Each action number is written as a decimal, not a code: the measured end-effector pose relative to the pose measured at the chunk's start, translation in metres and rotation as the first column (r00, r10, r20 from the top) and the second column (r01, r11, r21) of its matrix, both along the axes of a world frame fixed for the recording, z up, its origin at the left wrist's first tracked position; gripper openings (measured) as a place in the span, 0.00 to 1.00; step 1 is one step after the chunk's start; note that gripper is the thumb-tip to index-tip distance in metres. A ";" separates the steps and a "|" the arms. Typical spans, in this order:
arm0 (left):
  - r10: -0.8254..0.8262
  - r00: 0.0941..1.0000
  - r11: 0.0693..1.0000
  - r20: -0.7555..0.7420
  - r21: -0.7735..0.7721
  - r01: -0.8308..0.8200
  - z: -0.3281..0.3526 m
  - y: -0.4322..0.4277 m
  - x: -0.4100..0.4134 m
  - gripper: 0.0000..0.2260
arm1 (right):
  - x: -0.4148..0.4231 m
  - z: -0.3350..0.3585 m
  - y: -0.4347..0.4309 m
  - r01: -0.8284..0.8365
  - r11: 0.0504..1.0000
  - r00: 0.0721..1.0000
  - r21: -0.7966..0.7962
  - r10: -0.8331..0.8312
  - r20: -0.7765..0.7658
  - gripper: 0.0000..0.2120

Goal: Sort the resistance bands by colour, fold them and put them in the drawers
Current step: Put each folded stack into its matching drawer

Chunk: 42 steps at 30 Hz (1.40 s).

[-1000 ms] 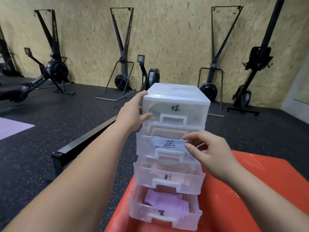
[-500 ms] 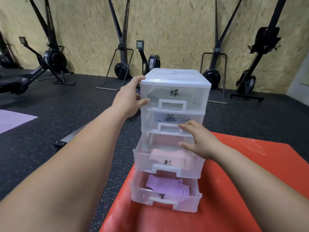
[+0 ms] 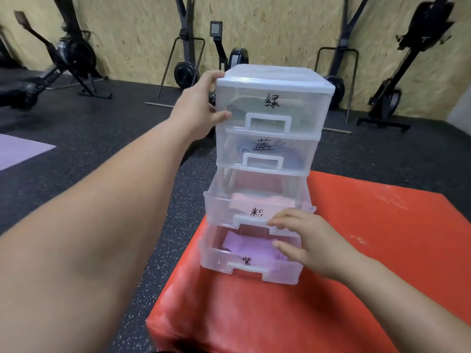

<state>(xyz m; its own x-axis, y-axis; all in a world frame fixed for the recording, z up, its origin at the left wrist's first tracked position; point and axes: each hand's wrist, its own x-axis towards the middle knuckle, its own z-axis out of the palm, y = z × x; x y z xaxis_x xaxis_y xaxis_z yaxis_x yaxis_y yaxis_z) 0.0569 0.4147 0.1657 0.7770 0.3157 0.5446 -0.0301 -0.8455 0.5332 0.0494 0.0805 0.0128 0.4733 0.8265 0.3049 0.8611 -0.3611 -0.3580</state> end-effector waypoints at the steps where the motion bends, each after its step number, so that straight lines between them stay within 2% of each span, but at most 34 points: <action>1: 0.002 1.000 1.000 -0.002 -0.002 -0.002 0.000 0.000 0.000 0.34 | 0.006 -0.006 0.001 0.015 1.000 1.000 -0.001 -0.015 0.005 0.18; 5: 0.003 1.000 1.000 0.008 0.007 -0.003 0.001 0.002 0.001 0.34 | 0.031 -0.009 0.014 0.100 0.995 0.995 -0.011 -0.100 -0.013 0.23; 10: 0.009 1.000 1.000 0.008 0.009 -0.009 0.000 0.006 0.004 0.35 | 0.069 -0.011 0.037 0.169 0.976 0.985 -0.138 -0.173 -0.018 0.33; 13: -0.001 1.000 1.000 0.013 0.006 0.001 -0.001 0.008 0.005 0.36 | 0.087 -0.014 0.044 0.214 0.966 0.975 -0.144 -0.219 -0.022 0.36; 17: -0.001 1.000 1.000 0.012 0.004 0.001 -0.003 0.008 0.005 0.35 | 0.081 -0.015 0.043 0.203 0.971 0.976 -0.128 -0.211 -0.048 0.35; 22: -0.006 1.000 1.000 0.020 0.002 0.006 -0.004 0.005 0.003 0.35 | 0.013 -0.015 0.019 0.053 0.999 0.988 -0.005 -0.053 -0.145 0.20; 25: 0.003 1.000 1.000 0.016 0.003 -0.003 -0.005 0.004 0.003 0.35 | -0.034 -0.026 0.002 -0.060 0.993 0.962 -0.104 0.030 -0.271 0.14; 27: 0.002 1.000 1.000 0.014 -0.002 -0.002 -0.005 0.002 0.003 0.35 | -0.046 -0.043 -0.004 -0.090 0.965 0.974 -0.248 0.033 -0.224 0.19; 29: 0.004 1.000 1.000 0.009 -0.009 -0.004 -0.004 0.001 0.002 0.34 | -0.044 -0.055 -0.006 -0.079 0.948 0.984 -0.308 0.024 -0.176 0.22; 37: -0.004 1.000 1.000 0.003 -0.026 0.004 -0.007 0.005 0.005 0.35 | 0.020 -0.062 0.018 0.100 0.956 0.979 -0.276 -0.144 -0.147 0.25; 42: -0.032 0.999 0.999 0.028 -0.013 0.032 -0.011 0.012 0.011 0.36 | 0.064 -0.061 0.033 0.181 0.917 0.964 -0.356 -0.237 -0.118 0.33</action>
